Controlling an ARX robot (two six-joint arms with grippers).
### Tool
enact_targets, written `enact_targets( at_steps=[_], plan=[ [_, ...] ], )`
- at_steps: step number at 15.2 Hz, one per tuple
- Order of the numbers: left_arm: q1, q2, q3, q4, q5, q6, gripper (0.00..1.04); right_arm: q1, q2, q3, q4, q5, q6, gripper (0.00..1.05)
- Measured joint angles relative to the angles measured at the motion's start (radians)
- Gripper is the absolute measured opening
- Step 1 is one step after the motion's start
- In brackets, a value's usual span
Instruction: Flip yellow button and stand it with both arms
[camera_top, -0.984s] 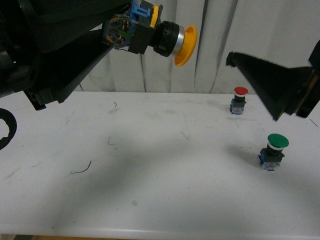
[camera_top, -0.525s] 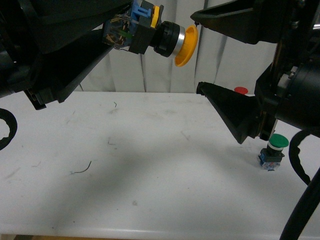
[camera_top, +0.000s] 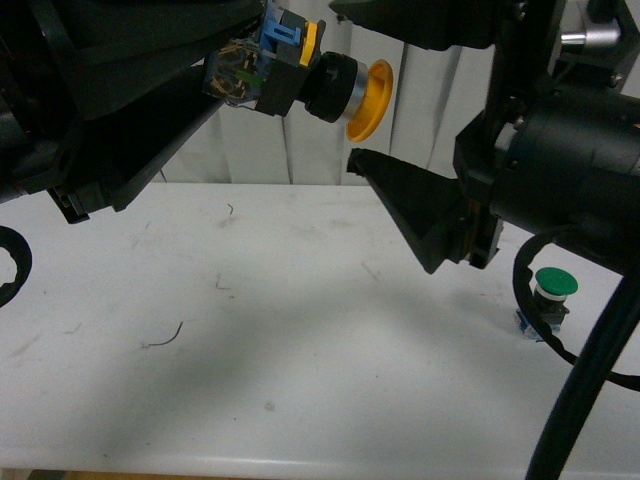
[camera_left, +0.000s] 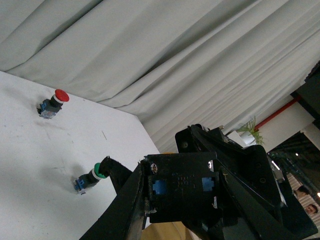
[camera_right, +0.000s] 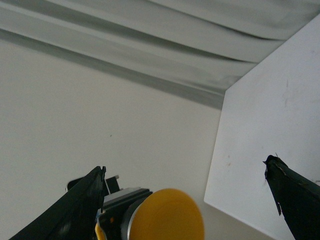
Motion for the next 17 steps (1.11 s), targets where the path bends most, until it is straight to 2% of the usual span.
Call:
enact_targets(
  at_steps=[4, 9, 14, 17],
  plan=[
    [0.0, 0.0, 0.0, 0.0, 0.0, 0.001, 0.34, 0.046, 0.004, 0.014, 0.0, -0.001, 0.023, 0.98],
    [0.0, 0.0, -0.003, 0.0, 0.0, 0.002, 0.34, 0.058, 0.026, 0.058, -0.001, 0.007, 0.042, 0.98],
    [0.003, 0.0, -0.013, -0.002, 0.001, -0.001, 0.34, 0.076, 0.035, 0.082, 0.005, 0.034, 0.053, 0.5],
    [0.005, 0.0, -0.018, -0.002, 0.005, -0.035, 0.34, 0.074, 0.035, 0.087, 0.011, 0.047, 0.079, 0.36]
  ],
)
